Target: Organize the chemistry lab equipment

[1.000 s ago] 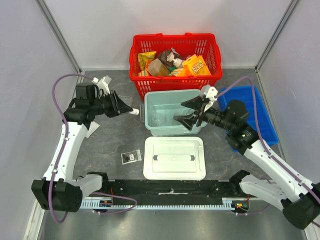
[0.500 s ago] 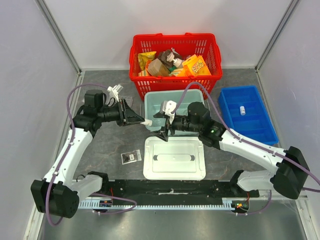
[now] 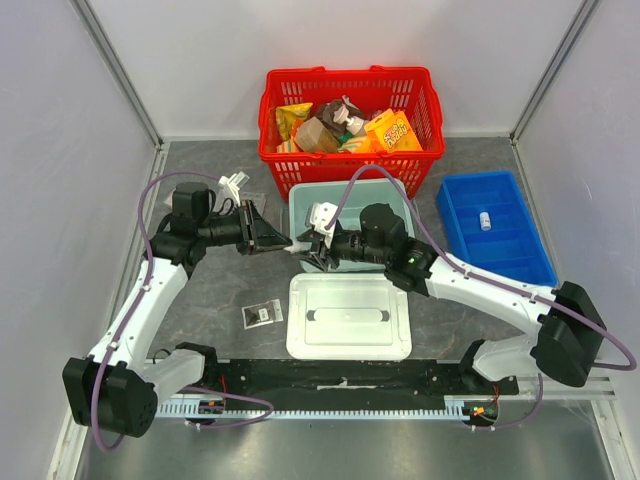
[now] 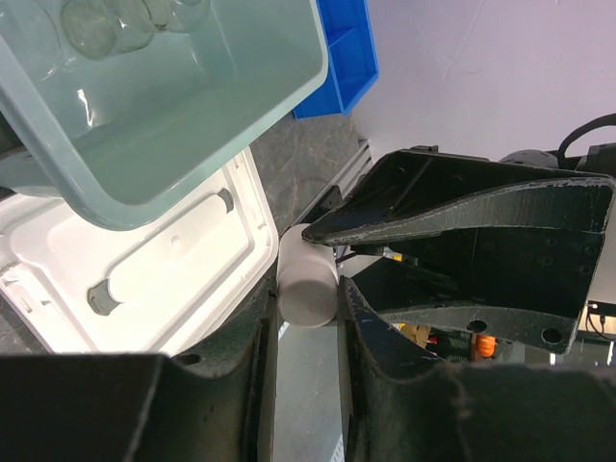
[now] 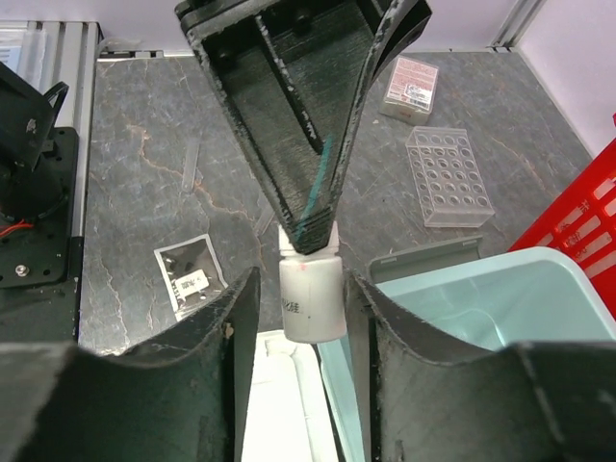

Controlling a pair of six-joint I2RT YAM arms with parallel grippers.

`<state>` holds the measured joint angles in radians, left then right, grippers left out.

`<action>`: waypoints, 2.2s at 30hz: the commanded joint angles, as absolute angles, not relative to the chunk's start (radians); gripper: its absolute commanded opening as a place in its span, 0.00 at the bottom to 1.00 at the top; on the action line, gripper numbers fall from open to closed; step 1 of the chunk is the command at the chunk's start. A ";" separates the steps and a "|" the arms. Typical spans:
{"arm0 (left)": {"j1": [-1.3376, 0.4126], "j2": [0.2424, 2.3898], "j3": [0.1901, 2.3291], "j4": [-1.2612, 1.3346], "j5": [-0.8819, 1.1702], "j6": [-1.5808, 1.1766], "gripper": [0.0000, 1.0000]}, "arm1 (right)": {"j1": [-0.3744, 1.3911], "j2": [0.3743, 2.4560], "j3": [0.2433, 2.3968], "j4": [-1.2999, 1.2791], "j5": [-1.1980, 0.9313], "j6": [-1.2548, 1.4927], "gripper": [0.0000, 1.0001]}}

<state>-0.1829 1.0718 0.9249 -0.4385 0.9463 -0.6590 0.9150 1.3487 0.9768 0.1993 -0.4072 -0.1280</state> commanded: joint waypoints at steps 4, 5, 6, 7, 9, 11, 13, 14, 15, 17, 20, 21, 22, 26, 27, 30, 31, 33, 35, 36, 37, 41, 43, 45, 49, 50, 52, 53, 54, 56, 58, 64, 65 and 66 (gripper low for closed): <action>-0.187 1.049 0.916 -0.390 0.989 -0.698 0.17 | 0.923 1.358 1.026 0.212 -0.353 -0.132 0.36; -0.189 1.051 0.916 -0.388 0.992 -0.701 0.17 | 0.923 1.356 1.025 0.215 -0.347 -0.132 0.35; -0.190 1.049 0.914 -0.385 0.994 -0.703 0.17 | 0.923 1.355 1.020 0.215 -0.347 -0.132 0.37; -0.189 1.048 0.913 -0.380 0.996 -0.707 0.17 | 0.923 1.355 1.017 0.212 -0.348 -0.132 0.44; -0.189 1.048 0.913 -0.376 0.994 -0.709 0.17 | 0.923 1.365 1.031 0.186 -0.364 -0.136 0.53; -0.189 1.049 0.911 -0.376 0.994 -0.710 0.17 | 0.923 1.377 1.046 0.160 -0.364 -0.140 0.52; -0.189 1.051 0.911 -0.376 0.994 -0.710 0.17 | 0.923 1.379 1.042 0.161 -0.354 -0.143 0.44; -0.189 1.051 0.913 -0.376 0.994 -0.710 0.17 | 0.923 1.373 1.037 0.176 -0.345 -0.143 0.39; -0.189 1.052 0.913 -0.376 0.994 -0.710 0.17 | 0.923 1.370 1.031 0.186 -0.336 -0.143 0.33; -0.189 1.054 0.914 -0.374 0.991 -0.707 0.17 | 0.923 1.364 1.028 0.184 -0.322 -0.144 0.27; -0.189 1.052 0.917 -0.374 0.985 -0.707 0.26 | 0.923 1.362 1.034 0.166 -0.298 -0.140 0.22; -0.190 1.052 0.922 -0.376 0.983 -0.710 0.33 | 0.923 1.362 1.032 0.160 -0.281 -0.134 0.22; -0.190 1.052 0.928 -0.376 0.983 -0.712 0.41 | 0.923 1.356 1.031 0.153 -0.258 -0.130 0.21; -0.190 1.042 0.963 -0.376 0.965 -0.693 0.67 | 0.884 1.325 1.052 0.079 -0.178 -0.086 0.22; -0.189 1.039 0.975 -0.386 0.947 -0.680 0.71 | 0.849 1.324 1.077 0.034 -0.175 -0.068 0.21; -0.189 1.035 1.029 -0.475 0.873 -0.600 0.77 | 0.743 1.309 1.155 -0.111 -0.119 -0.023 0.21; -0.189 1.035 1.046 -0.510 0.835 -0.572 0.78 | 0.703 1.296 1.172 -0.144 -0.060 -0.002 0.21; -0.189 1.032 1.075 -0.572 0.757 -0.517 0.80 | 0.629 1.264 1.189 -0.188 0.058 0.066 0.21; -0.189 1.022 1.078 -0.621 0.654 -0.473 0.81 | 0.544 1.224 1.187 -0.236 0.180 0.135 0.22; -0.187 1.017 1.077 -0.638 0.582 -0.451 0.82 | 0.496 1.210 1.183 -0.265 0.227 0.174 0.22; -0.187 1.012 1.072 -0.649 0.537 -0.436 0.82 | 0.435 1.195 1.174 -0.287 0.251 0.202 0.22; -0.187 0.989 1.032 -0.655 0.373 -0.385 0.83 | 0.223 1.160 1.109 -0.314 0.259 0.252 0.23; -0.189 0.982 1.008 -0.650 0.307 -0.365 0.83 | 0.132 1.186 1.095 -0.333 0.275 0.258 0.23; -0.187 0.973 0.982 -0.640 0.256 -0.356 0.83 | 0.060 1.238 1.094 -0.350 0.235 0.262 0.23; -0.187 0.930 0.916 -0.609 0.174 -0.364 0.83 | -0.034 1.339 1.092 -0.350 0.199 0.278 0.24; -0.187 0.911 0.898 -0.598 0.141 -0.367 0.83 | -0.044 1.362 1.094 -0.348 0.201 0.281 0.23; -0.189 0.878 0.862 -0.586 0.091 -0.368 0.83 | -0.061 1.411 1.094 -0.348 0.207 0.291 0.23; -0.187 0.861 0.845 -0.580 0.068 -0.370 0.83 | -0.066 1.436 1.094 -0.350 0.224 0.310 0.23; -0.187 0.847 0.830 -0.574 0.048 -0.367 0.83 | -0.071 1.459 1.094 -0.353 0.244 0.331 0.23; -0.187 0.828 0.808 -0.563 0.037 -0.367 0.83 | -0.081 1.498 1.095 -0.359 0.250 0.345 0.23; -0.187 0.831 0.807 -0.558 0.041 -0.371 0.83 | -0.087 1.526 1.091 -0.357 0.259 0.357 0.23; -0.187 0.847 0.810 -0.555 0.026 -0.373 0.83 | -0.092 1.586 1.081 -0.359 0.282 0.402 0.24; -0.187 0.847 0.810 -0.555 0.026 -0.373 0.83 | -0.092 1.595 1.080 -0.364 0.297 0.409 0.25; -0.187 0.845 0.810 -0.555 0.025 -0.373 0.83 | -0.094 1.603 1.078 -0.370 0.305 0.413 0.25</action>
<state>-0.1875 0.8471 0.8101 -0.6044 0.0536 -0.4023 -0.0879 1.5787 1.0866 -0.3691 0.2493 0.3676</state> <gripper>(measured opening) 0.829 0.318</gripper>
